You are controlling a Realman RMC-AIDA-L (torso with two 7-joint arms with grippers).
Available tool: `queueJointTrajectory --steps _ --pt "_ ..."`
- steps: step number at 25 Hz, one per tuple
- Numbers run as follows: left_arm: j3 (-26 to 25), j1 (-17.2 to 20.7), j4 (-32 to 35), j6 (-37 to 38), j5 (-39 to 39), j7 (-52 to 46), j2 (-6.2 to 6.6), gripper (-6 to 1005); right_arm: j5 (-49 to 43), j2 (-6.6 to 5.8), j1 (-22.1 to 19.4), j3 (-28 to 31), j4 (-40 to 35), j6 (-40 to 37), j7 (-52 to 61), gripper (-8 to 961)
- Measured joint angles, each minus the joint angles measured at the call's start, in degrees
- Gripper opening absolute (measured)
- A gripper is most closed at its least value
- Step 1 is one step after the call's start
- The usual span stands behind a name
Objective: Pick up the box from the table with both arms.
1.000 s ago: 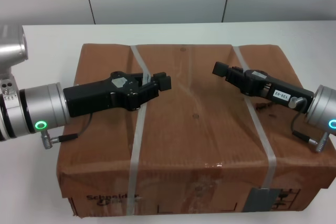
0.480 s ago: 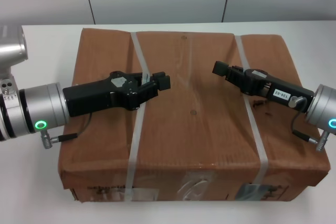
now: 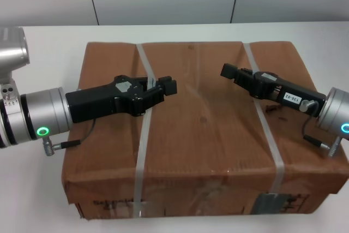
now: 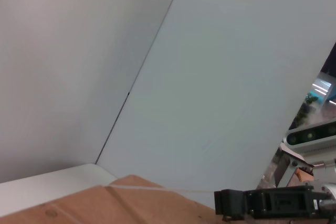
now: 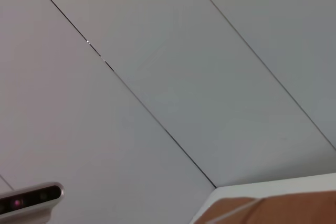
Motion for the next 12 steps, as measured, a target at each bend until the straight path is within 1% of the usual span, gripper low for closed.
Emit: queueJointTrajectory --steps 12 --pt "0.0 0.0 -0.04 -0.01 0.04 0.01 0.0 157 0.0 0.0 -0.03 0.0 0.0 0.09 -0.09 28"
